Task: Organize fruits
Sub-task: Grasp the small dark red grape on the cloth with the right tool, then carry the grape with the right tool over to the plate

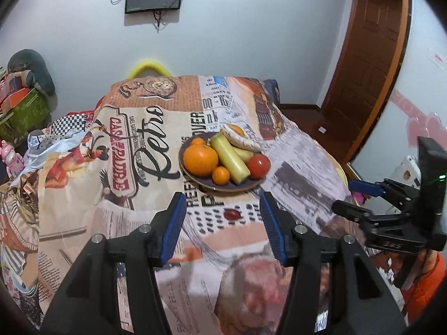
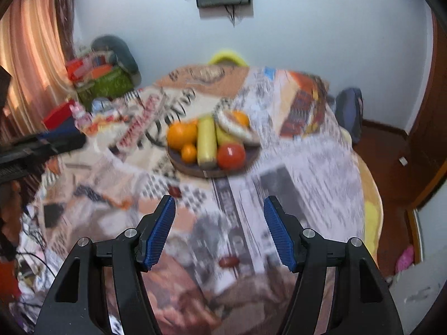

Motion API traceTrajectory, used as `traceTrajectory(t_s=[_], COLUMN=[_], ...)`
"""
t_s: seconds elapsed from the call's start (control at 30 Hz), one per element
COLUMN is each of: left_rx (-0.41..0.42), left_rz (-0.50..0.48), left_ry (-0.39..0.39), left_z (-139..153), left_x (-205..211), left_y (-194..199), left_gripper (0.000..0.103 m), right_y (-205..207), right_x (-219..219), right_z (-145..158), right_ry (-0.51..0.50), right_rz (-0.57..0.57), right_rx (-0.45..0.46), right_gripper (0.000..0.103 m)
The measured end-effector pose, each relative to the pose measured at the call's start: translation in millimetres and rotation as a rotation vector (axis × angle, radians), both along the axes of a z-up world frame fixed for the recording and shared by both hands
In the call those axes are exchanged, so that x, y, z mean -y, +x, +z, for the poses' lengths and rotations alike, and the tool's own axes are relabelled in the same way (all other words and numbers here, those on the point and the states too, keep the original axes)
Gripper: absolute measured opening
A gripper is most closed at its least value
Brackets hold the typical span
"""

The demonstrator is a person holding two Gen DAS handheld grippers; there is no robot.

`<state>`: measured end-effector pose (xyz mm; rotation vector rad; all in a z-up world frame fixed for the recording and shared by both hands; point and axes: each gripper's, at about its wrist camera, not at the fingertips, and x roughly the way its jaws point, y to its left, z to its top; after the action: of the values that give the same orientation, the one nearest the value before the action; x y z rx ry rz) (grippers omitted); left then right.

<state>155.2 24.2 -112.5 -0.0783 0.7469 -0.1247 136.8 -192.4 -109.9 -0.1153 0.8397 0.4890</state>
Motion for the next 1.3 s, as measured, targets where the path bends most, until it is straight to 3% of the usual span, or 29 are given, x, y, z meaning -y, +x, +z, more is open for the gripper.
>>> traceTrajectory(t_s=[0.2, 0.43, 0.6, 0.73, 0.9, 1.3], left_rx=[-0.030, -0.107, -0.124, -0.145, -0.186, -0.228], left_rz=[-0.020, -0.046, -0.041, -0.048, -0.047, -0.077], left_ry=[0.026, -0.041, 0.000, 0.003, -0.003, 0.018], left_z=[-21.5, -52.7, -70.1, -81.0, -98.0, -126.6], left_x=[4.8, 3.1, 9.8, 14.9, 18.5, 36.1], left_y=[-7.4, 1.9, 11.7, 23.7, 43.7, 84.8], left_gripper=[0.054, 0.060, 0.060, 0.060, 0.060, 0.060], right_y=[-9.3, -7.9, -3.3, -0.5, 0.5, 19.9], right_x=[7.8, 6.5, 4.3, 3.1, 4.3, 11.8], right_z=[-36.9, -67.8, -85.2, -95.4, -96.8, -85.7], right_ry=[-0.020, -0.006, -0.005, 0.004, 0.000, 0.054], right_rz=[-0.014, -0.008, -0.001, 0.016, 0.012, -0.007], right_rx=[-0.087, -0.170, -0.217, -0.248, -0.233, -0.194], right_gripper=[0.062, 0.062, 0.062, 0.041, 0.028, 0.027])
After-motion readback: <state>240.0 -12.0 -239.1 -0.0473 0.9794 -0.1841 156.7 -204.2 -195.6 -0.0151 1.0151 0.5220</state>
